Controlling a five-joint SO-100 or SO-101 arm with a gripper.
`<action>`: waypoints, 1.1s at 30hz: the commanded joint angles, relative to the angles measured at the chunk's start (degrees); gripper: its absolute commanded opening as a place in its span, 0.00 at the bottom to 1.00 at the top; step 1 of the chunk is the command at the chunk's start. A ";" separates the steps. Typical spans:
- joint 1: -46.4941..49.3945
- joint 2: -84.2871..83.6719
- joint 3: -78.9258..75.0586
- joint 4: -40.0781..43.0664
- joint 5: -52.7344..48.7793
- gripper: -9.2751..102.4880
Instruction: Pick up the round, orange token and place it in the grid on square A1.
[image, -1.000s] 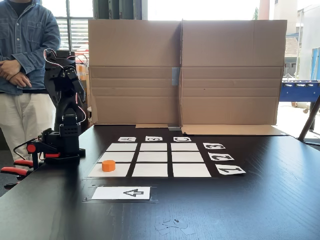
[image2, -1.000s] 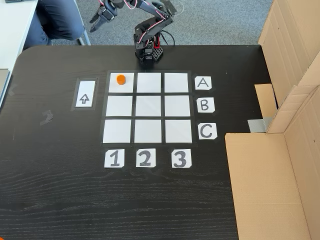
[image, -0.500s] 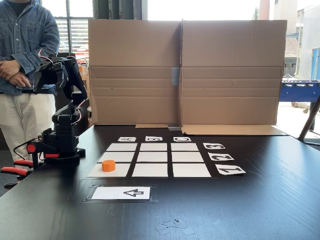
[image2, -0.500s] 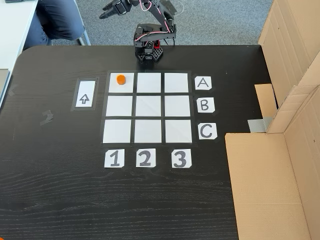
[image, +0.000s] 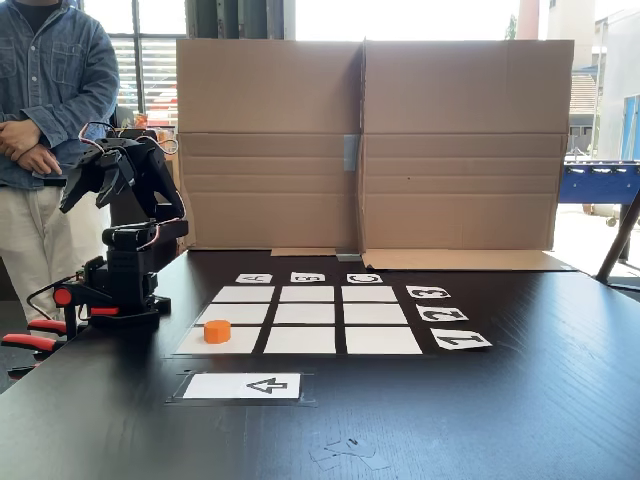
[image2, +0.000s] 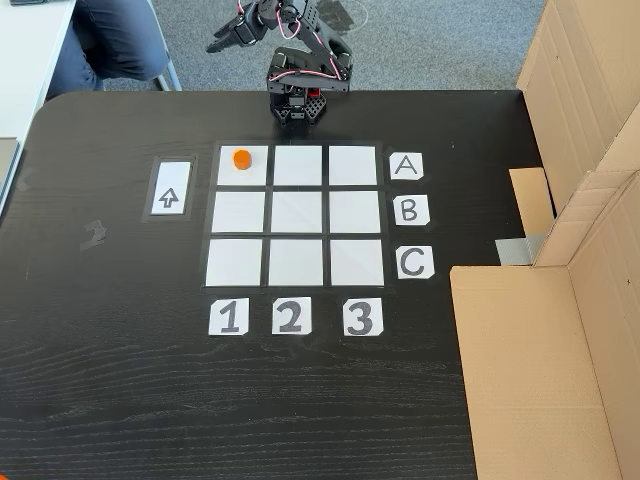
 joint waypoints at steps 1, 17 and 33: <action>0.53 1.32 3.43 0.09 -0.35 0.25; 3.34 5.89 14.50 -3.16 -1.14 0.19; 4.04 8.61 21.09 -8.70 -1.32 0.10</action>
